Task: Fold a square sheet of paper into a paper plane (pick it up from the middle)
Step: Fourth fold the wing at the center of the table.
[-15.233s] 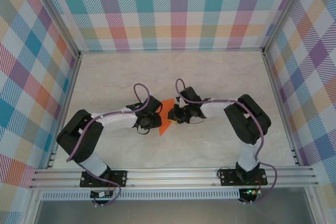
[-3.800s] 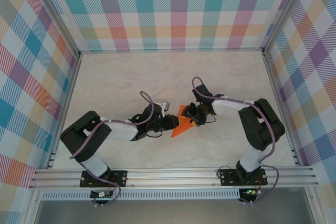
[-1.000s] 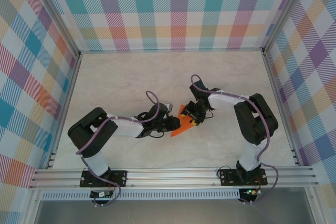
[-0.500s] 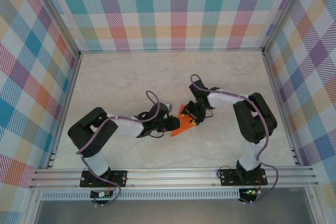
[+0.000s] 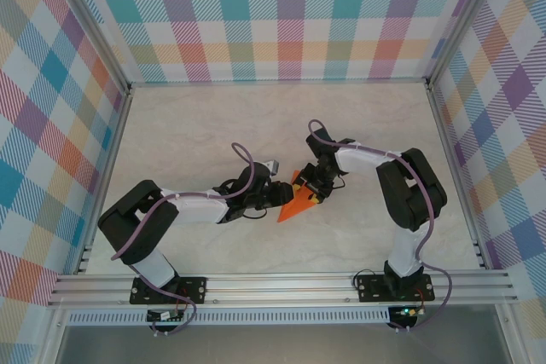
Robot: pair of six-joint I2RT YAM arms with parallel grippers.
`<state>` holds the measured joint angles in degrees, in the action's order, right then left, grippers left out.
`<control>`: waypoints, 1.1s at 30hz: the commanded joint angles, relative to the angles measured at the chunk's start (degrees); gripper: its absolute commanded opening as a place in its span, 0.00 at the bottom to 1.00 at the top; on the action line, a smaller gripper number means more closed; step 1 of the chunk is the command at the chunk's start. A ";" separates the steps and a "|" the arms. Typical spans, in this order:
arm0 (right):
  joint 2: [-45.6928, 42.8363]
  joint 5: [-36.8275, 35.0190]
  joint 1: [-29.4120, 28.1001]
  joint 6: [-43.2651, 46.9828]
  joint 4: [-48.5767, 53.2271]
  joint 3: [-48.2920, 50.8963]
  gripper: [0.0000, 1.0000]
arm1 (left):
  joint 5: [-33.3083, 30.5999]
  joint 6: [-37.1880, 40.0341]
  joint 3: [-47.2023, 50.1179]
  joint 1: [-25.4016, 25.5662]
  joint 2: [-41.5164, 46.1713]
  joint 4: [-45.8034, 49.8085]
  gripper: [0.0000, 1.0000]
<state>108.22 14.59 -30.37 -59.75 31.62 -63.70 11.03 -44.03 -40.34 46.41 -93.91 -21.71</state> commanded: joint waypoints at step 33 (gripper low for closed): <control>13.99 -12.92 -0.08 1.19 0.75 4.45 0.60 | 0.57 1.49 -3.65 0.31 -8.26 5.60 0.22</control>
<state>109.51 14.68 -30.37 -60.82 33.30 -65.47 12.51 -43.70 -43.03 46.44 -101.16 -19.18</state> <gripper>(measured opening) 0.600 0.225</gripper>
